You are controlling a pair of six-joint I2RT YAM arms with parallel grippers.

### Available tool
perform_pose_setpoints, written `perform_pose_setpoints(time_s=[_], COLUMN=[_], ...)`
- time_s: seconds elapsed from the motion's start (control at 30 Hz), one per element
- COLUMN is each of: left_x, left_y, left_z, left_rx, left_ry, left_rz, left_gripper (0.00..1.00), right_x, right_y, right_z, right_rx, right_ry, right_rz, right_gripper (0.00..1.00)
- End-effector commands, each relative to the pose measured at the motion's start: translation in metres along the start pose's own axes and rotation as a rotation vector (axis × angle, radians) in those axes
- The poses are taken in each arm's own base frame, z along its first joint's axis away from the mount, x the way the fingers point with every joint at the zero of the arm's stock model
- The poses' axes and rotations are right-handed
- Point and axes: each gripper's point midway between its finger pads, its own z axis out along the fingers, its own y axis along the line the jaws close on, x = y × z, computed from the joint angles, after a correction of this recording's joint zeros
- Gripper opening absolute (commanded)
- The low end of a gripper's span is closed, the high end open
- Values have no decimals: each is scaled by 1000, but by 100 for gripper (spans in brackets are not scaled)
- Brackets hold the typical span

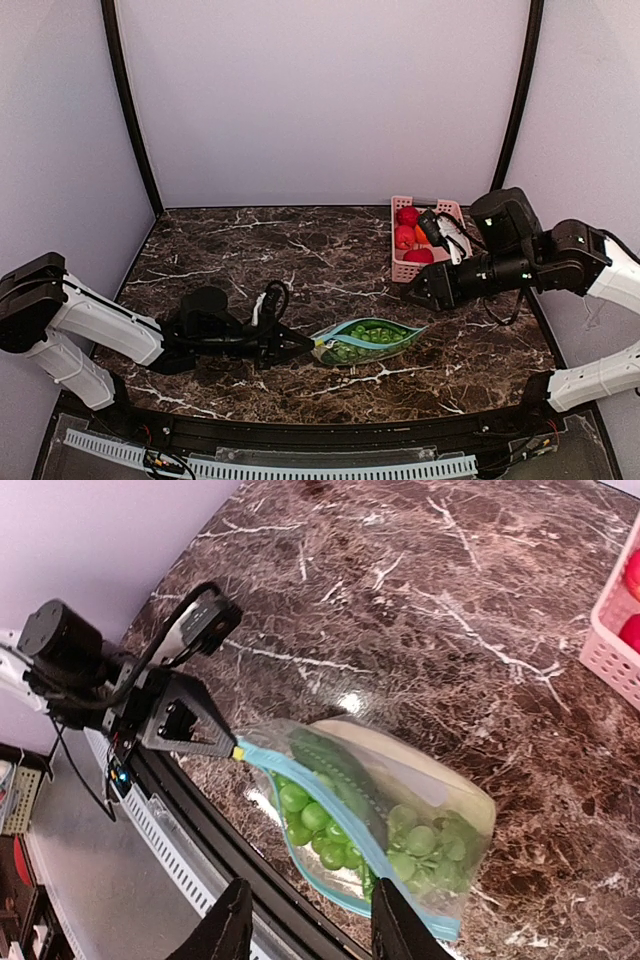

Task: Place the food in the zip-top bag and seal the zipper
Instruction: Adjust the zipper food storage bag at the center of the board, then pass from the left arm to the right

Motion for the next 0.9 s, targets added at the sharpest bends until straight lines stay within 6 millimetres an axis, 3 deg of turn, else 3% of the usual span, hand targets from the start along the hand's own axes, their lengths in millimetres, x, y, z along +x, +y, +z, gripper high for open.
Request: perform_pose_setpoints(time_s=[0.0,0.33,0.67,0.87], left_x=[-7,-8,-9,-8], left_y=[-14,-20,-23,-24], left_z=[-2,-4,-6,-8], left_rx=[21,18,14,10], left_ry=[-24,-30,-29,-30], left_rz=[20,32,35,40], left_gripper=[1,1,1,1], right_x=[14,31,43,51], right_y=[22,22,-33,-47], right_z=[13,54,98,111], right_rx=[-53,-11,282,352], right_ry=[32,115,142,171], right_rz=[-116,-185,-157,-148], right_gripper=[39,32,29,26])
